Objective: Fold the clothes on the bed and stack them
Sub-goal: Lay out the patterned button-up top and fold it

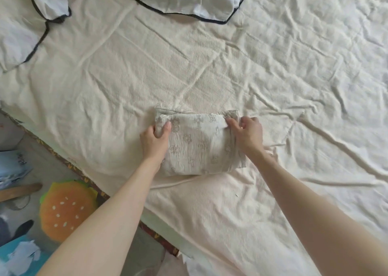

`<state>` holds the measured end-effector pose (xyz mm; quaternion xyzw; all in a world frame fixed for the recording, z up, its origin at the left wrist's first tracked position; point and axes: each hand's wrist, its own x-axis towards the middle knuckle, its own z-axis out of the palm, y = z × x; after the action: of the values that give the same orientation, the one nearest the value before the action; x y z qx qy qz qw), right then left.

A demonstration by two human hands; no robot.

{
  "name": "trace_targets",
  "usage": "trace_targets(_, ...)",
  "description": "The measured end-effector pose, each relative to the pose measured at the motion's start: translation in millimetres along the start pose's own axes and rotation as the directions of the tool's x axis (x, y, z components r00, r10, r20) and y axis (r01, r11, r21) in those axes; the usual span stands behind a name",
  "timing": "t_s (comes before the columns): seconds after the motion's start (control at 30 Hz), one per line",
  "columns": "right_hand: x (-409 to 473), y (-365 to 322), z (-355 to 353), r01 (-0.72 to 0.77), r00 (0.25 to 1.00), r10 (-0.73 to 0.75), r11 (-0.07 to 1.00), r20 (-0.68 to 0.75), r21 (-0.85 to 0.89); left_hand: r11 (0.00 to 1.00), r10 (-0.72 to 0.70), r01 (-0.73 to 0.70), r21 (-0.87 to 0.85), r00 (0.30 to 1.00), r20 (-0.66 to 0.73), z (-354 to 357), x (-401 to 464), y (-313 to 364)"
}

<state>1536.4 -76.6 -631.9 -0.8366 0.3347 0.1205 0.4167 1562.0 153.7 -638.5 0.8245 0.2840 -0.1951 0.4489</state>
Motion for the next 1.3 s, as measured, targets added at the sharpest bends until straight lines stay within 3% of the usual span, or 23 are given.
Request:
trace_targets(0.17, 11, 18, 35, 0.078, 0.986, -0.103, 0.980, -0.130, -0.184, 0.987, -0.002, 0.038, 0.157, 0.975, -0.224, 33, 12, -13)
trace_targets(0.33, 20, 33, 49, 0.170, 0.958, -0.239, 0.919, -0.159, -0.355, 0.973, 0.016, 0.053, 0.224, 0.955, -0.295, 44, 23, -22)
trace_targets(0.43, 21, 31, 50, 0.164, 0.960, -0.225, 0.933, -0.166, -0.319, 0.988, 0.039, 0.006, 0.152, 0.956, -0.292, 46, 25, -21)
trace_targets(0.53, 12, 26, 43, 0.119, 0.973, -0.150, 0.978, -0.178, -0.172, 0.994, -0.041, 0.061, 0.088, 0.977, -0.210, 37, 23, -18)
trace_targets(0.63, 4, 28, 37, -0.066, 0.998, 0.066, 0.998, -0.012, -0.023, 0.992, -0.111, 0.112, 0.064, 0.994, -0.016, 22, 24, -24)
trace_targets(0.73, -5, 24, 27, -0.260, 0.955, 0.235, 0.957, 0.183, 0.128, 0.985, -0.172, 0.173, 0.018, 0.955, 0.243, 5, 18, -22)
trace_targets(0.8, -12, 18, 16, -0.331, 0.929, 0.281, 0.923, 0.242, 0.197, 0.982, -0.176, 0.191, -0.012, 0.927, 0.332, -6, 8, -13)
trace_targets(0.97, -59, 4, -14, -0.291, 0.941, 0.239, 0.933, 0.240, 0.211, 0.997, -0.046, 0.025, 0.076, 0.957, 0.285, -33, -42, 6)
trace_targets(1.3, -260, 49, -84, -0.316, 0.949, 0.284, 0.858, 0.138, 0.404, 0.997, -0.032, 0.000, 0.082, 0.920, 0.390, -88, -202, -27)
